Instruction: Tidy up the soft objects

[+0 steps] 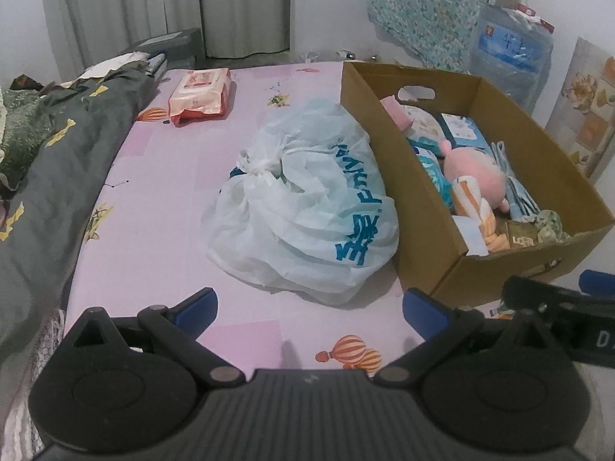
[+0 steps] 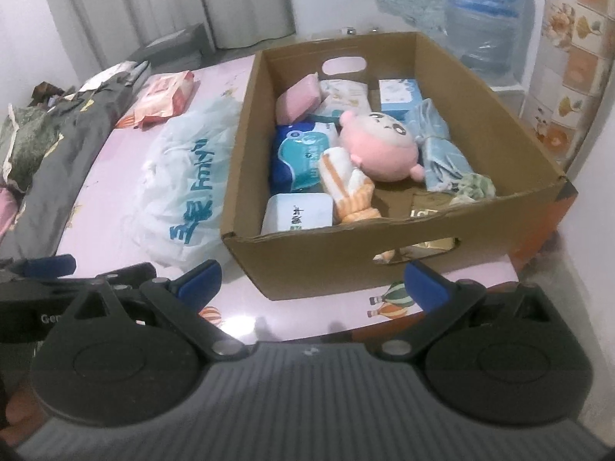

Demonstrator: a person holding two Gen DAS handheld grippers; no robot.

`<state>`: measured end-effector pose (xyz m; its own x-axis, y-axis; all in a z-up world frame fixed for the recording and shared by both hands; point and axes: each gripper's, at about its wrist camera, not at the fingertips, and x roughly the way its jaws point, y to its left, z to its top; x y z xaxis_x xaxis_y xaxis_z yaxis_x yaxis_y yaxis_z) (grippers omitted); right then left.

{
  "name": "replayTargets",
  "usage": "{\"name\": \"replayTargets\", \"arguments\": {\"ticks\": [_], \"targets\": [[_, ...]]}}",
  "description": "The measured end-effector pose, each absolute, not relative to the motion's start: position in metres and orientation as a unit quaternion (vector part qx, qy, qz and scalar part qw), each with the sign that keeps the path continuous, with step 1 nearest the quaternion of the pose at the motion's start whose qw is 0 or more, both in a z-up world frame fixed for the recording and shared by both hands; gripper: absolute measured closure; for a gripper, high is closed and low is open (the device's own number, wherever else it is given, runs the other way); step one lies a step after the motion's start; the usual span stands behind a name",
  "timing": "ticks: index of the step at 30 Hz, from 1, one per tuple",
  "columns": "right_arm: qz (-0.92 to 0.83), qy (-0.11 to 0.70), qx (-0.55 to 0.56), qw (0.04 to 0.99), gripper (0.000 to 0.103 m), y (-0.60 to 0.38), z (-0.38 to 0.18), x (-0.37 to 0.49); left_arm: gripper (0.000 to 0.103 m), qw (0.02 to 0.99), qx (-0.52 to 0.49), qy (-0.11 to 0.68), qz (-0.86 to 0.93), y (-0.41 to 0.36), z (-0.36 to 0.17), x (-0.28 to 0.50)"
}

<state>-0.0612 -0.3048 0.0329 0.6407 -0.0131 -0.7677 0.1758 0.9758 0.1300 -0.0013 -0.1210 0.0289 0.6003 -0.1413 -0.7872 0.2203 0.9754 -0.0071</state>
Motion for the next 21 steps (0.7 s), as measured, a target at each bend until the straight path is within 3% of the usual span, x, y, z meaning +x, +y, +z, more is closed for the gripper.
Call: {"name": "replayTargets", "arguments": {"ticks": [21], "targets": [[-0.055, 0.432, 0.093, 0.895, 0.001, -0.3072, 0.0262, -0.0561, 0.0, 0.895, 0.046, 0.434, -0.092, -0.1213, 0.0286, 0.0011]]}}
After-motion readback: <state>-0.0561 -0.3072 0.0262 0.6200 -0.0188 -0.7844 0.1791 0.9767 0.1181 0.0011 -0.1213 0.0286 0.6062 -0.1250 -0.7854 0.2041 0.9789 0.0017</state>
